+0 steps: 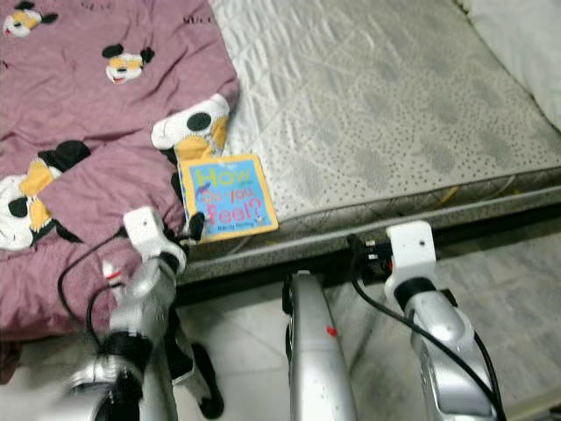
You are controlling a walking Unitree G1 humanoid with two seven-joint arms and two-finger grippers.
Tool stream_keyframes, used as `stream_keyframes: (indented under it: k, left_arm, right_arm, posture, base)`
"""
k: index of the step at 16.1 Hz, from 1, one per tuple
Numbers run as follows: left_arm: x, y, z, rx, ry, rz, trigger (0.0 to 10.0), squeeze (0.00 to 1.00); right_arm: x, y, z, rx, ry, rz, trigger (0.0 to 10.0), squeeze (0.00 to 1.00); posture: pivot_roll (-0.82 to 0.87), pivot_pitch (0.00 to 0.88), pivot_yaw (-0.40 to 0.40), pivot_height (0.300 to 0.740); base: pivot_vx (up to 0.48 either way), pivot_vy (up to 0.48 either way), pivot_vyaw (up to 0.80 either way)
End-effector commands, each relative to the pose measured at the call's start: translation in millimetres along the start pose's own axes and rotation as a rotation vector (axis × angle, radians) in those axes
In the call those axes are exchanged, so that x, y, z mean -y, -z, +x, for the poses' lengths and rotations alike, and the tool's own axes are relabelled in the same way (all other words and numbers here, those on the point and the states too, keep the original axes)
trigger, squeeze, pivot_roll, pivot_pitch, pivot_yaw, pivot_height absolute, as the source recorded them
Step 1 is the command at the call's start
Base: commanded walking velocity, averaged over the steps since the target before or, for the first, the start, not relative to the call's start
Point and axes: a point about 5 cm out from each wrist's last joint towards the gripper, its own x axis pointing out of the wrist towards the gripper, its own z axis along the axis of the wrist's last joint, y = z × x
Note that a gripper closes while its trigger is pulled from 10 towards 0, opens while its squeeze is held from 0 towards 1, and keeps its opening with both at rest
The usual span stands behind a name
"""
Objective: Clean up the room
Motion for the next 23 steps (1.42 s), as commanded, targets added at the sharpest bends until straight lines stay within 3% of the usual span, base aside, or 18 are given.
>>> stream_keyframes:
  k: [1,4,7,8,11,15,18,20,23]
  left_arm:
    - [-8.3,17,-3.4,-0.082,-0.017,-0.029,10.0,0.00]
    - [3.4,22,5.0,-0.186,0.057,-0.026,10.0,0.00]
    - [24.0,16,11.9,-0.190,0.163,-0.061,9.6,0.00]
    - [35.5,14,13.7,-0.192,0.225,-0.080,0.3,0.00]
    - [47.5,13,15.4,-0.210,0.291,-0.111,0.0,0.00]
    - [48.5,3,18.2,-0.195,0.378,-0.120,0.0,0.00]
    - [56.4,0,18.4,-0.209,0.473,-0.066,0.0,0.00]
    - [61.9,1,17.1,-0.218,0.527,0.036,0.0,0.00]
    - [66.0,4,16.1,-0.233,0.548,0.086,0.0,0.00]
  right_arm:
    - [4.9,3,-2.8,-0.018,0.014,-0.007,10.0,0.00]
    - [7.1,2,-4.3,-0.018,0.024,-0.015,10.0,0.00]
    - [5.9,0,-2.1,-0.014,0.020,-0.018,10.0,0.00]
    - [6.0,-1,-0.5,-0.011,0.019,-0.020,10.0,0.00]
    - [7.2,-3,1.9,-0.002,0.023,-0.026,10.0,0.00]
    - [7.7,-2,3.0,-0.002,0.030,-0.035,10.0,0.00]
    - [6.7,-3,5.4,0.001,0.031,-0.035,10.0,0.00]
    - [6.6,-3,6.5,0.003,0.031,-0.039,10.0,0.00]
    - [7.5,-3,7.8,0.004,0.033,-0.042,10.0,0.00]
  posture:
    - [-0.26,0.235,-0.020,0.559]
    - [-0.28,0.236,-0.023,0.559]
    - [-0.28,0.231,-0.026,0.559]
    - [-0.29,0.228,-0.026,0.559]
    - [-0.29,0.224,-0.024,0.559]
    - [-0.29,0.218,-0.016,0.559]
    - [-0.29,0.211,-0.013,0.559]
    - [-0.29,0.207,-0.012,0.559]
    - [-0.29,0.203,-0.010,0.559]
  base:
    - [0.000,0.000,0.00]
    - [0.000,0.000,0.00]
    - [0.000,0.000,0.00]
    - [0.000,0.000,0.00]
    - [0.000,0.000,0.00]
    - [0.000,0.000,0.00]
    - [0.000,0.000,0.00]
    - [0.000,0.000,0.00]
    - [0.000,0.000,0.00]
